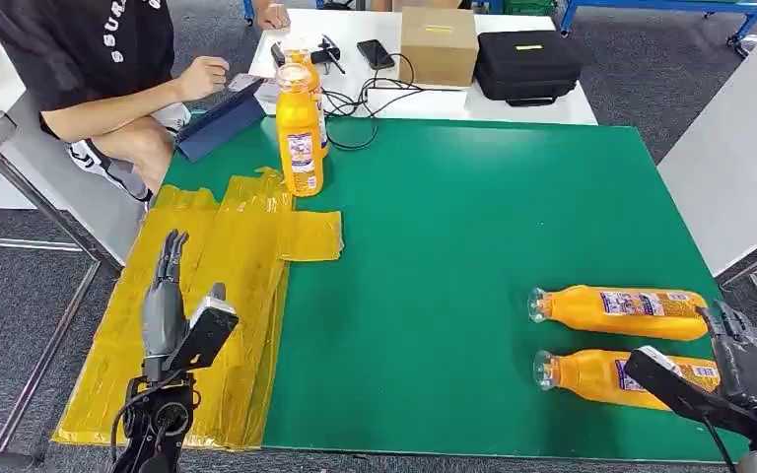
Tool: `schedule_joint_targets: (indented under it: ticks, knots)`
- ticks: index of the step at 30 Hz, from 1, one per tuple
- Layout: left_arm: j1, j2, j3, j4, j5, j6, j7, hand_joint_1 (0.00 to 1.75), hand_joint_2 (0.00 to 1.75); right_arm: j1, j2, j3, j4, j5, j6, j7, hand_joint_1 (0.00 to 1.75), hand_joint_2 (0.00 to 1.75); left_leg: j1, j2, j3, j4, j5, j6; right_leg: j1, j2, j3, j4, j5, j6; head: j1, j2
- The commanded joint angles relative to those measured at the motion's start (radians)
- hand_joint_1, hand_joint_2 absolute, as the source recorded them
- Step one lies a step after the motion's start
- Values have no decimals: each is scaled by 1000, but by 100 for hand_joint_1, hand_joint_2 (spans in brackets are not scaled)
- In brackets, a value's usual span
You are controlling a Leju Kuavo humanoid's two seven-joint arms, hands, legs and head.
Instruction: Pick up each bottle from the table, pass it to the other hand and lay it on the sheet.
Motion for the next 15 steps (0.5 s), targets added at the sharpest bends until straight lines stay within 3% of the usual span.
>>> schedule_joint_targets:
  ticks: [1, 15]
  knots:
    - [-48, 13, 4, 88, 20, 23, 0, 0, 0, 22, 19, -33, 66, 11, 112, -17, 0, 175, 1, -1, 4, -2, -1, -2, 1, -2, 5, -2, -1, -1, 0, 0]
    - [-37, 17, 11, 66, 24, 16, 7, 0, 0, 11, 14, -38, 86, 35, 129, -12, 0, 175, 1, 1, 5, -2, -2, -2, 1, 0, 6, -2, -1, -1, 0, 0]
